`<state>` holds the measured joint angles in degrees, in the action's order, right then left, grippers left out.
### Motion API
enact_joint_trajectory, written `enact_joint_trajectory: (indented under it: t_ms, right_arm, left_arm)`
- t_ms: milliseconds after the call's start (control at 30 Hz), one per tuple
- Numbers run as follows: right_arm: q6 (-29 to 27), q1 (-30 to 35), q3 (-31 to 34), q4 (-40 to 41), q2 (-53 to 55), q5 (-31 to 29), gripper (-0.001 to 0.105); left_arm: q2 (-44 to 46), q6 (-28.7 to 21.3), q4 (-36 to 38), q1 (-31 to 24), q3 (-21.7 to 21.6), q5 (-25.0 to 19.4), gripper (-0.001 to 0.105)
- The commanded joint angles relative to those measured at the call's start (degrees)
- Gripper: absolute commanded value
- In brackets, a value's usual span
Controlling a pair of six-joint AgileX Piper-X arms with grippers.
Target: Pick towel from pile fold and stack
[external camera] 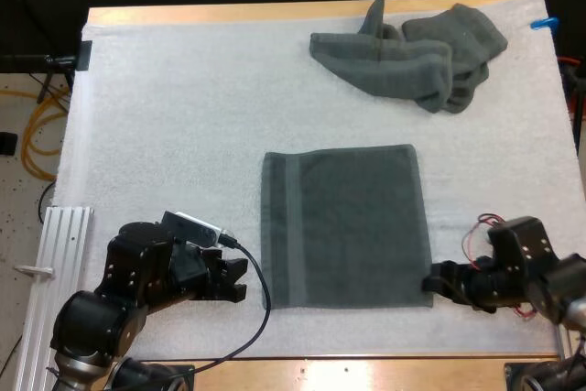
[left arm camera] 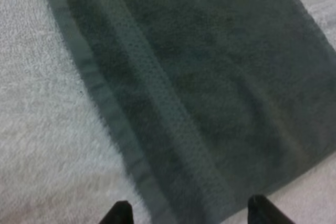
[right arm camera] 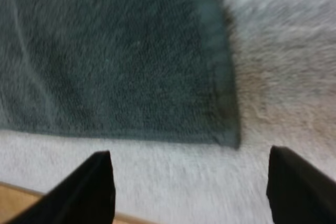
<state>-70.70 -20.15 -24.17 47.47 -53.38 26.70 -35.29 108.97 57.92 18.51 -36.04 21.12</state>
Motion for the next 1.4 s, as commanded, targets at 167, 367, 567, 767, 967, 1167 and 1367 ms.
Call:
enact_joint_trajectory:
  t_ms: [167, 367, 567, 767, 967, 1167, 1367]
  right_arm:
    - [0.2, -0.2, 0.2, -4.5, -8.7, 1.9, 0.061]
    - [-0.2, -0.2, 0.4, -8.0, -14.8, 7.4, 0.061]
    - [-0.1, -0.2, 0.4, -11.4, -19.7, 9.8, 0.061]
    - [-0.1, -0.2, 0.4, -11.1, -20.6, 8.9, 0.035]
    - [-1.3, -0.2, 0.4, -11.1, -20.6, 7.4, 0.0]
    - [-1.5, -0.2, 0.4, -11.1, -20.6, 8.3, 0.0]
    - [-1.5, -0.2, 0.4, -11.1, -20.6, 8.2, 0.0]
  left_arm:
    - [0.1, 0.5, -1.3, -0.1, -0.1, 0.6, 0.046]
    - [0.1, 0.5, -1.3, -0.1, -0.1, 0.6, 0.046]
    - [0.1, 0.5, -1.7, -0.1, -0.1, 0.6, 0.046]
    - [0.1, 0.5, -1.7, -0.1, -0.1, 0.6, 0.046]
    - [-0.9, 0.4, -1.7, -0.1, -0.1, 4.8, 0.046]
    - [-7.0, 0.4, -1.9, -0.1, 2.5, 10.0, 0.047]
    - [-17.3, 0.5, -3.0, -0.1, 6.7, 11.4, 0.052]
